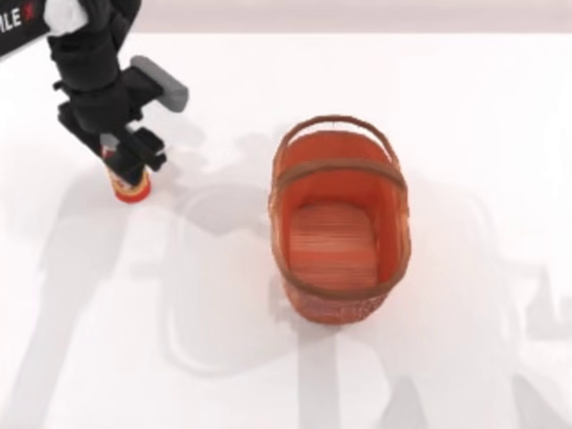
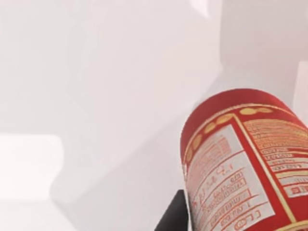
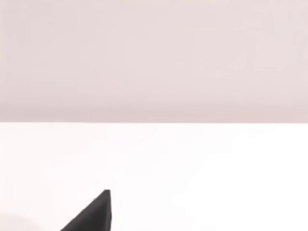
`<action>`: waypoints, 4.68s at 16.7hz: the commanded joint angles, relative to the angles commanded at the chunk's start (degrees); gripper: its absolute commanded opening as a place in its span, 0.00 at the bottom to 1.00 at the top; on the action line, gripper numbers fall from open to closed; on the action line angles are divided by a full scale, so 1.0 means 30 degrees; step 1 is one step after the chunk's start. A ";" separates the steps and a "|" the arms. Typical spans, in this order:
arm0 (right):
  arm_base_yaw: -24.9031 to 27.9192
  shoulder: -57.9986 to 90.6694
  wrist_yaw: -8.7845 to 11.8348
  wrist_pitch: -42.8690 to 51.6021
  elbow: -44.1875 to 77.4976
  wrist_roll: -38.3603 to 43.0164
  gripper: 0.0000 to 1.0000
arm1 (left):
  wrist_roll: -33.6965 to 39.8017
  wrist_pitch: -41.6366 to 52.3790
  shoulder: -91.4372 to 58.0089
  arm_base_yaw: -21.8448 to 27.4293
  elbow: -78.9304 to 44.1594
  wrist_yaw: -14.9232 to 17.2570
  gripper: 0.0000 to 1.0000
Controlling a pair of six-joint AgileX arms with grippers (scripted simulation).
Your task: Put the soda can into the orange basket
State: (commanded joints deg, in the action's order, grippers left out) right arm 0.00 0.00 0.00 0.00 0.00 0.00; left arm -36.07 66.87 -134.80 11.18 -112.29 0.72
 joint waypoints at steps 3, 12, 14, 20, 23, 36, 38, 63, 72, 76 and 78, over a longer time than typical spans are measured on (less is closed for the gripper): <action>0.0000 0.0000 0.0000 0.0000 0.0000 0.0000 1.00 | 0.0571 -0.1723 0.0176 0.0171 0.0531 0.1374 0.00; 0.0000 0.0000 0.0000 0.0000 0.0000 0.0000 1.00 | 0.4911 -1.5740 0.2001 0.1249 0.4984 1.0942 0.00; 0.0000 0.0000 0.0000 0.0000 0.0000 0.0000 1.00 | 0.6186 -1.9855 0.2614 0.1524 0.6415 1.3541 0.00; 0.0000 0.0000 0.0000 0.0000 0.0000 0.0000 1.00 | 0.9583 -3.0654 0.4803 0.2226 1.0367 2.0513 0.00; 0.0000 0.0000 0.0000 0.0000 0.0000 0.0000 1.00 | 1.0670 -3.3744 0.5740 0.2447 1.1677 2.2856 0.00; 0.0000 0.0000 0.0000 0.0000 0.0000 0.0000 1.00 | 1.1116 -3.7246 0.4569 0.2322 1.2844 2.3992 0.00; 0.0000 0.0000 0.0000 0.0000 0.0000 0.0000 1.00 | 1.1158 -3.9087 0.3454 0.2226 1.3377 2.4012 0.00; 0.0000 0.0000 0.0000 0.0000 0.0000 0.0000 1.00 | 1.1223 -4.1504 0.1812 0.2039 1.4281 2.3961 1.00; 0.0477 0.1148 0.0085 0.0990 0.1148 -0.0616 1.00 | 1.1564 -4.1003 0.2885 0.1831 1.4636 2.3235 1.00; 0.1903 0.5400 0.0177 0.4331 0.5456 -0.2668 1.00 | 1.2560 -3.9367 0.6980 0.0891 1.5936 2.0845 1.00; 0.2839 0.8589 0.0174 0.6663 0.8767 -0.4092 1.00 | 1.3127 -3.8172 1.0175 0.0267 1.7000 1.9143 1.00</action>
State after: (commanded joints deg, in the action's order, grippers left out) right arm 8.52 25.77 0.52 19.99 26.30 -12.27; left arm 3.31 -47.64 -104.28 11.98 -61.29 58.15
